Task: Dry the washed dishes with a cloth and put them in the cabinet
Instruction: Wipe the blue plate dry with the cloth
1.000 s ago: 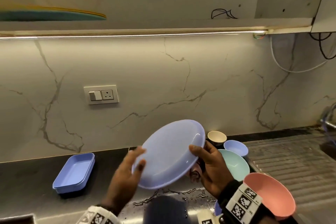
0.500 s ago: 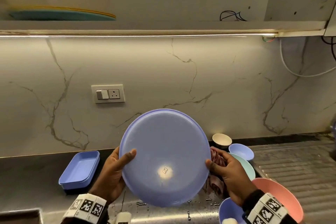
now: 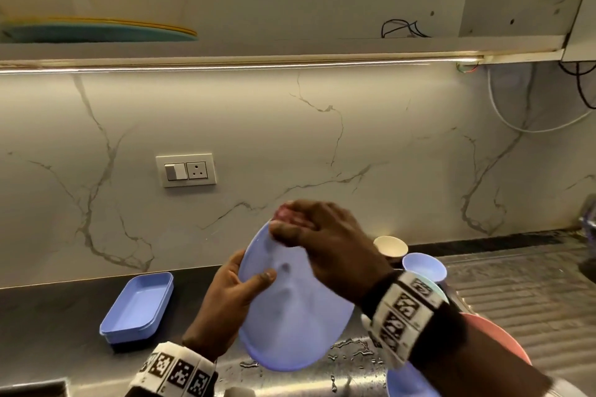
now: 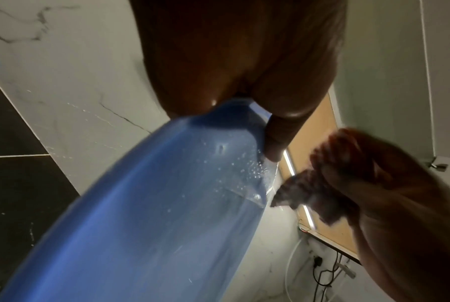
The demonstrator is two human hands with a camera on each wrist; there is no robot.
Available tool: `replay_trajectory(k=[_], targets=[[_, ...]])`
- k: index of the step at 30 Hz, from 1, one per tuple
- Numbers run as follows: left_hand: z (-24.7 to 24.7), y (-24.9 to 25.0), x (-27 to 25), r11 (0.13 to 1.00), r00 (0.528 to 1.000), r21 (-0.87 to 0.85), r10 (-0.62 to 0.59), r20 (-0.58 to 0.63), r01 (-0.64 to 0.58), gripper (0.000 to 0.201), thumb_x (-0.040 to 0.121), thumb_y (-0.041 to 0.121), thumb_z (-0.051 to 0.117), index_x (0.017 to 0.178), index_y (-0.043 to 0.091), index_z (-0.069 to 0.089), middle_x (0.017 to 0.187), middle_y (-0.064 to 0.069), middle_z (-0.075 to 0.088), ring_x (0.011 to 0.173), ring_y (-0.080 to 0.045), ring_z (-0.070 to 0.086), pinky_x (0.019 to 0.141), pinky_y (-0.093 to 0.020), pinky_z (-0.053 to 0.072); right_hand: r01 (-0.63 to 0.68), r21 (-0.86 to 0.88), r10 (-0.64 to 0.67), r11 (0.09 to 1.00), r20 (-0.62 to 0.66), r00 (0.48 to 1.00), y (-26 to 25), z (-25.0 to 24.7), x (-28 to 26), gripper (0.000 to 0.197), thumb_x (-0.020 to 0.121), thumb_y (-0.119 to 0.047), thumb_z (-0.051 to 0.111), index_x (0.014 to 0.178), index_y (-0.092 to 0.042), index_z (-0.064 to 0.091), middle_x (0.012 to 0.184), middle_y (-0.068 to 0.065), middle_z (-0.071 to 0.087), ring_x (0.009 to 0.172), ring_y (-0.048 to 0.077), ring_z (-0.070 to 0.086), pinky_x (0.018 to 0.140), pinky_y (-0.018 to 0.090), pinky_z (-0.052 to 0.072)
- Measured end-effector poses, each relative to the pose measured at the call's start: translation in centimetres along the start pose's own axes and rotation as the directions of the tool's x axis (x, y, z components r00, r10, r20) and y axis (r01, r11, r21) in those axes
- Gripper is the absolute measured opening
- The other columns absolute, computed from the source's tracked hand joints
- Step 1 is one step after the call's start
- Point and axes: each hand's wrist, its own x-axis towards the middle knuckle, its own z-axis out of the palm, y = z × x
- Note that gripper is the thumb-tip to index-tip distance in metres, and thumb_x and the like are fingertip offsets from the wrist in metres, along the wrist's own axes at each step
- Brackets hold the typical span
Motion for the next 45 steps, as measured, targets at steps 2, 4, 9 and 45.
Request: replay_trajectory(k=[2,4,9,45], targets=[[0.6,0.0,0.1,0.999,0.999,0.03,0.035,0.001,-0.035,0.053,0.069,0.015,0.081,0.119,0.011,0.065,0.112,-0.018,0.073,0.103,-0.039,0.069,0.086,-0.047,0.056,0.053,-0.091,-0.04,0.994,0.142,0.989,-0.7,1.3,1.0,0.046,0.086,-0.023,0.047,0.127,-0.036,0.064,0.136,0.003,0.054,0.121,0.029,0.051,0.102,0.047,0.038],[0.8,0.1,0.2,0.997,0.998,0.051,0.061,-0.002,-0.061,0.057,0.064,0.022,0.083,0.118,0.013,0.066,0.112,-0.015,0.074,0.105,-0.036,0.069,0.091,-0.048,0.053,0.068,-0.137,-0.035,0.988,0.232,0.972,-0.8,2.4,1.1,0.049,0.084,-0.027,0.043,0.127,-0.036,0.063,0.136,0.004,0.052,0.125,0.029,0.045,0.104,0.05,0.031],[0.6,0.4,-0.4,0.99,0.994,0.087,0.111,0.003,-0.111,0.043,0.071,0.018,0.081,0.113,0.014,0.07,0.106,-0.018,0.074,0.095,-0.039,0.071,0.08,-0.047,0.058,-0.148,0.025,0.143,0.989,0.151,0.978,0.4,2.5,0.7,0.045,0.088,-0.034,0.047,0.132,-0.031,0.059,0.136,0.001,0.052,0.127,0.028,0.047,0.107,0.046,0.039],[0.3,0.5,-0.6,0.995,0.986,-0.075,0.056,-0.158,-0.068,0.031,0.088,0.013,0.068,0.119,0.014,0.063,0.114,-0.015,0.072,0.1,-0.038,0.071,0.085,-0.053,0.058,-0.602,0.364,0.598,0.711,0.137,0.789,3.0,0.8,-0.1,0.042,0.088,-0.016,0.058,0.126,-0.035,0.062,0.107,-0.008,0.064,0.094,0.002,0.057,0.091,0.017,0.046]])
